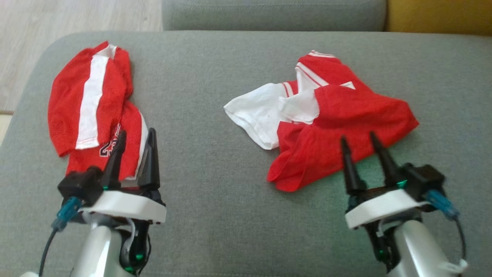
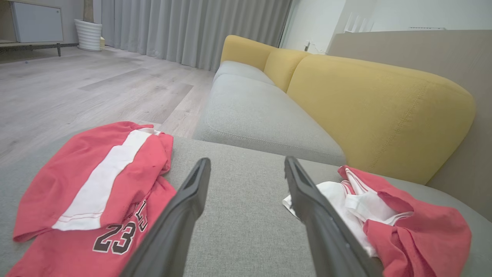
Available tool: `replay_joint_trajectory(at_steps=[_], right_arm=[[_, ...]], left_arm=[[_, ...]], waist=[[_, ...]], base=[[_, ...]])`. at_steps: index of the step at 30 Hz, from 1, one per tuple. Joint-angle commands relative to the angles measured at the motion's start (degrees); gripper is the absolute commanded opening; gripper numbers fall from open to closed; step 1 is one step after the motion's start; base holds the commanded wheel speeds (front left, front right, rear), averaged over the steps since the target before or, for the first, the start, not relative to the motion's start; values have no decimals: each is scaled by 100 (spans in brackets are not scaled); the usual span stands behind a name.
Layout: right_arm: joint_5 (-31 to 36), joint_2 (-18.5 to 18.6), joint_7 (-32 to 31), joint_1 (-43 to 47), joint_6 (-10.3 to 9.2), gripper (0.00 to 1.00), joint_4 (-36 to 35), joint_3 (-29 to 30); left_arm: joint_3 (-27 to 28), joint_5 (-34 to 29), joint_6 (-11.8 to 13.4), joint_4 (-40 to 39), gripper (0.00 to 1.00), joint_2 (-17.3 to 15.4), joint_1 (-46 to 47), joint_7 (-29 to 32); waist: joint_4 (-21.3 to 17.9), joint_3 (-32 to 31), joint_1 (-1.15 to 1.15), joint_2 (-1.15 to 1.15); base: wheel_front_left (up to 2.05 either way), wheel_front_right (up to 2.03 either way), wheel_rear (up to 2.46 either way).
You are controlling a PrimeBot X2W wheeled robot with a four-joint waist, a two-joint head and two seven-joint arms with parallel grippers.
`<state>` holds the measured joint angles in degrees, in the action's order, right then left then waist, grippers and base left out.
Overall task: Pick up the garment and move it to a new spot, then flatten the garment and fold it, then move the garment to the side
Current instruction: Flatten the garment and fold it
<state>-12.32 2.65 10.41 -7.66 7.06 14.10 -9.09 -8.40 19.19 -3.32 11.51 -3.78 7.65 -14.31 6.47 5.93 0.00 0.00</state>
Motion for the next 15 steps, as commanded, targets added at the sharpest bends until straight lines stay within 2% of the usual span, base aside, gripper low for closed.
replay_joint_trajectory(at_steps=[1,9,15], right_arm=[[-80,22,-270,-305,43,100,-55,-291],[-110,22,-947,-706,43,100,483,-370],[19,22,-1213,-1080,43,100,1030,-176]], left_arm=[[216,-62,-65,-119,100,6,333,-69],[168,-69,-169,15,100,81,474,-69],[20,114,-143,39,100,89,587,-69]], waist=[[119,133,0,0],[428,436,0,0],[658,637,0,0]], base=[[0,0,0],[0,0,0],[0,0,0]])
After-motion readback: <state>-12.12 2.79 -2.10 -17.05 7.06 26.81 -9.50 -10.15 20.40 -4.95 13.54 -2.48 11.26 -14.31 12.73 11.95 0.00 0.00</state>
